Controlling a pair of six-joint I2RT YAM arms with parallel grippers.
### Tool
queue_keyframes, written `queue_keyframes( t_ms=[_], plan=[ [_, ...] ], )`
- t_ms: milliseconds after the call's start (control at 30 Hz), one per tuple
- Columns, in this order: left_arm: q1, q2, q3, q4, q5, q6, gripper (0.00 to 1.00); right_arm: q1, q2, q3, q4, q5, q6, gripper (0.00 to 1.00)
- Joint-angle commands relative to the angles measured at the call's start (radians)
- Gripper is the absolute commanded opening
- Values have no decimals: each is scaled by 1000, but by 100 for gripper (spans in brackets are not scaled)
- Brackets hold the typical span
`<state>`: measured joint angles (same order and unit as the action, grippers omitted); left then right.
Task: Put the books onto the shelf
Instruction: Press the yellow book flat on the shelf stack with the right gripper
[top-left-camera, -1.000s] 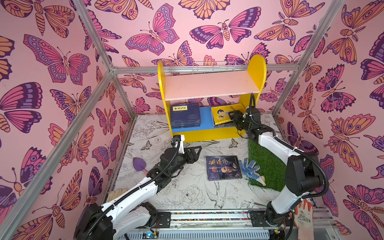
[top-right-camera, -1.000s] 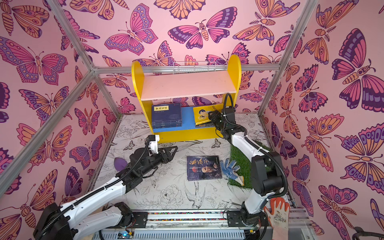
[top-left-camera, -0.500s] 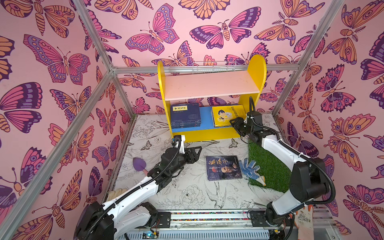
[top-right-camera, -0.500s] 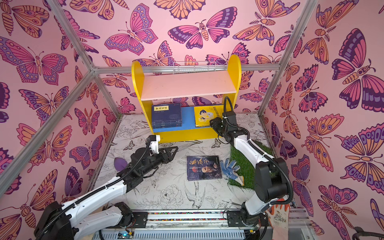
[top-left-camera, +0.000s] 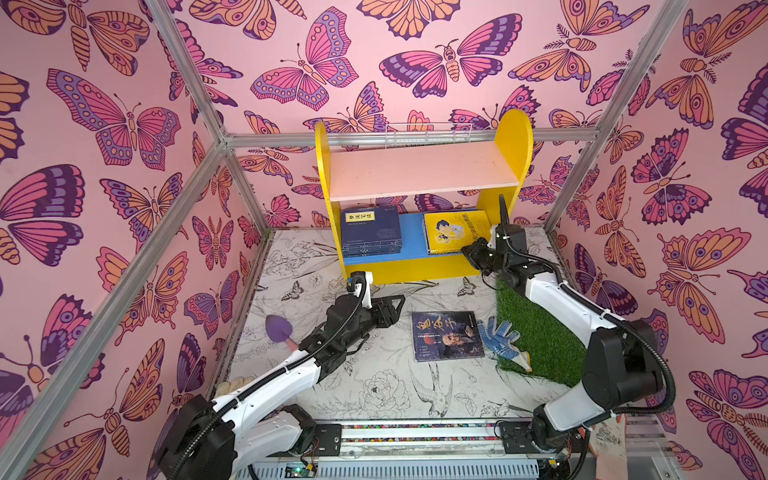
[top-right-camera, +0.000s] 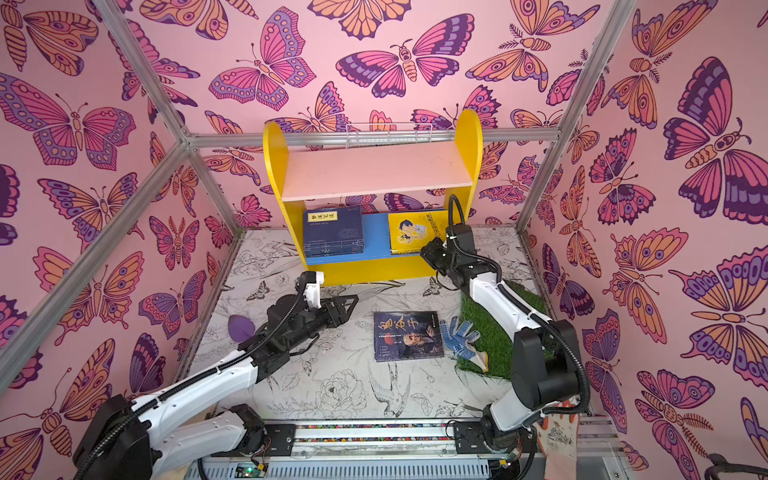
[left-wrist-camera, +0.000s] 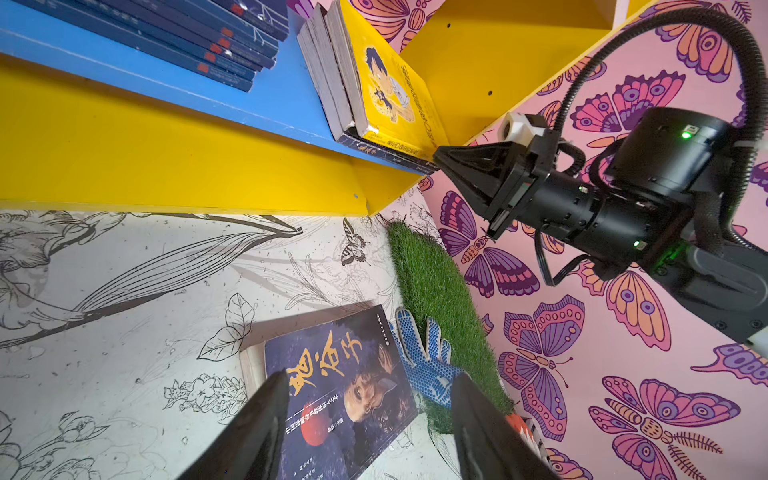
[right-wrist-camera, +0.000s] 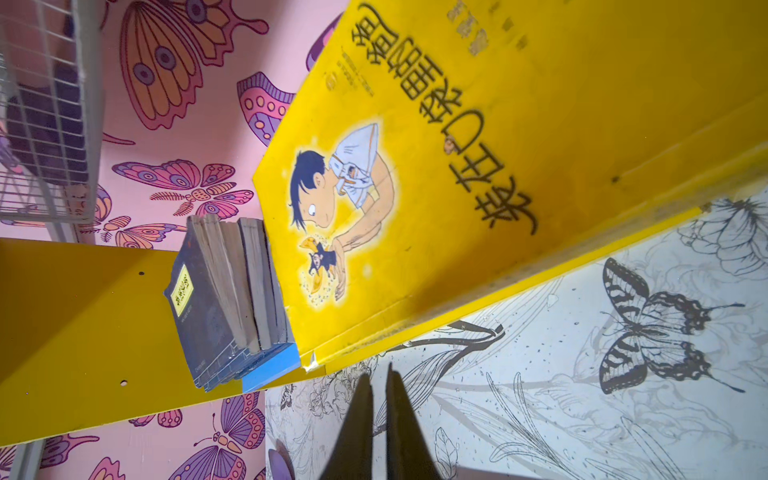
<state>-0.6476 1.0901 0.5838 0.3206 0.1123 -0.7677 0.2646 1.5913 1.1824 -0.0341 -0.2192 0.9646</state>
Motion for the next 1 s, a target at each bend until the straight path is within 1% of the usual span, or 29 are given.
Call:
queue_keyframes(
  t_ms=[0,300,833,967],
  plan=[
    [0,-2,3,20,9,1,64,5,36,30,3,-27,13,5],
    [0,7,8,14,9,4,64,9,62,35,30,-28,29,4],
    [1,13,10,-4,4,15,64,5,141,133,11,-9,-1,4],
    [2,13,10,-10,3,19,64,5,142,134,9,6,-8,4]
  ],
)
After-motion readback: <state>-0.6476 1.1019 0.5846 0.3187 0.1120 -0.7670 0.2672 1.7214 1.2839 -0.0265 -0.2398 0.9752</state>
